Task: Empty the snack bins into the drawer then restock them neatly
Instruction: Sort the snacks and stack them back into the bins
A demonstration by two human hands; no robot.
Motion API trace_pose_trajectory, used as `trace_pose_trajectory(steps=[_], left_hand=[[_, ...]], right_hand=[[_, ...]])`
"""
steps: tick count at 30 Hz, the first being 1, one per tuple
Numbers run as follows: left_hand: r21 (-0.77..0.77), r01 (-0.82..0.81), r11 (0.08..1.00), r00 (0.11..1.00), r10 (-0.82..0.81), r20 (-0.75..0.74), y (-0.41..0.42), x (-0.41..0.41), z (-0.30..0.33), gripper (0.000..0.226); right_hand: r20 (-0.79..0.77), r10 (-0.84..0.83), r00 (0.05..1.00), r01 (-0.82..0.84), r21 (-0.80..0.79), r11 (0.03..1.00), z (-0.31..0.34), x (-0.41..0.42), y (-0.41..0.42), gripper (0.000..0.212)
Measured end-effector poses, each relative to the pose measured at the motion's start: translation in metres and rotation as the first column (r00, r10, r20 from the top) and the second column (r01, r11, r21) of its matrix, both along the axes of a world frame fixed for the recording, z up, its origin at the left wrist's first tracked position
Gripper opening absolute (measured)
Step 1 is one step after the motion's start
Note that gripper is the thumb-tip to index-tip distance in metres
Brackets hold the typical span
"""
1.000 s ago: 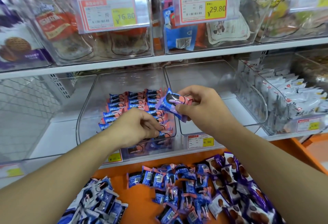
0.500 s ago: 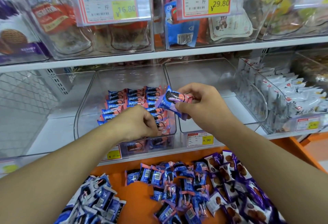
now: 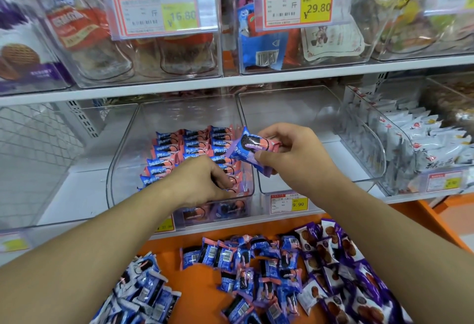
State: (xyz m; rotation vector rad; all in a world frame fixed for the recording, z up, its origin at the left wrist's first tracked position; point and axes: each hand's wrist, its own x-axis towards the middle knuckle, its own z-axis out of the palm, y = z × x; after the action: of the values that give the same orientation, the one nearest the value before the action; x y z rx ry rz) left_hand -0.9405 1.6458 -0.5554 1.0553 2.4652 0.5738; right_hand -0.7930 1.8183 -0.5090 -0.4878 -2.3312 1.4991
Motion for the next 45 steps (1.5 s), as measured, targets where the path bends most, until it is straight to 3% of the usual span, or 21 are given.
trace_pose_trajectory(steps=[9,15,20,24,29,36,38,40,43,45], left_hand=[[0.134,0.019,0.991,0.987,-0.04,0.154,-0.01,-0.004,-0.001,0.018],[0.139,0.035,0.99,0.992,-0.051,0.115,-0.011,-0.002,-0.002,0.022],[0.125,0.028,0.992,0.999,-0.022,-0.049,-0.009,-0.001,0.0,0.062],[0.037,0.078,0.996,0.994,-0.075,-0.079,-0.008,-0.001,0.003,0.055],[0.068,0.082,0.994,0.996,-0.079,-0.038,-0.012,-0.01,-0.001,0.049],[-0.027,0.147,0.989,0.976,-0.15,-0.159,-0.01,-0.011,-0.003,0.06],[0.049,0.11,0.993,0.992,-0.106,-0.074,-0.014,-0.011,0.002,0.057],[0.228,-0.017,0.973,0.998,0.001,0.07,-0.018,-0.006,0.013,0.04],[0.473,-0.213,0.855,0.952,0.072,0.298,-0.029,0.007,0.035,0.03],[0.532,-0.224,0.817,0.939,0.034,0.343,-0.039,0.019,0.051,0.032]], right_hand=[[-0.014,-0.014,1.0,0.014,0.0,1.0,-0.002,-0.003,0.001,0.015],[-0.011,-0.022,1.0,0.022,0.03,0.999,-0.004,-0.004,0.002,0.012],[-0.013,-0.029,0.999,0.03,0.049,0.998,-0.005,-0.005,0.002,0.013],[-0.012,-0.026,1.0,0.027,0.046,0.999,-0.005,-0.005,0.003,0.014],[0.003,-0.021,1.0,0.021,0.045,0.999,-0.003,-0.004,0.002,0.013],[0.007,-0.013,1.0,0.013,0.041,0.999,-0.004,-0.003,0.002,0.014],[0.001,-0.007,1.0,0.007,0.046,0.999,-0.002,-0.002,0.002,0.015],[-0.015,0.012,1.0,-0.012,0.039,0.999,0.0,-0.001,0.002,0.018],[-0.04,0.062,0.997,-0.059,0.07,0.996,0.003,-0.001,-0.002,0.023],[-0.053,0.105,0.993,-0.098,0.118,0.988,0.005,-0.003,-0.01,0.026]])
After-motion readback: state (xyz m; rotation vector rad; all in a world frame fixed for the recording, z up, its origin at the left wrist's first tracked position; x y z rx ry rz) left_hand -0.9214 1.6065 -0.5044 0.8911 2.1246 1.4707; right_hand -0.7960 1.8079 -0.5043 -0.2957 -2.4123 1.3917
